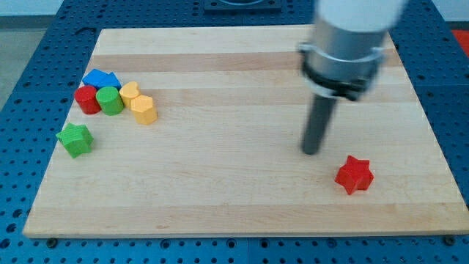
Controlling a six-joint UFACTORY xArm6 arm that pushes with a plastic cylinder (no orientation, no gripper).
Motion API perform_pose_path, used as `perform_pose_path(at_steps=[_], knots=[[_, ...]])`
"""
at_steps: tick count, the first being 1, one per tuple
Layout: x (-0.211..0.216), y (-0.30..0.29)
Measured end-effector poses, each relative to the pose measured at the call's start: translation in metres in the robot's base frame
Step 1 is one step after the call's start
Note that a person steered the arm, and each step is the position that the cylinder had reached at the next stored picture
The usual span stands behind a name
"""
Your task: Move the arm right above the green star
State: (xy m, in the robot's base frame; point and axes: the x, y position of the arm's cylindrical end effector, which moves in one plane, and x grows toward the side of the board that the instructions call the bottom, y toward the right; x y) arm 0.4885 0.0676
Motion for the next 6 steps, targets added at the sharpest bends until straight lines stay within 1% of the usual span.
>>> perform_pose_path(at_steps=[1, 2, 3, 5, 6], knots=[[-0.031, -0.09], [-0.034, -0.133], [-0.013, -0.142], [-0.014, -0.267], [-0.048, -0.32]])
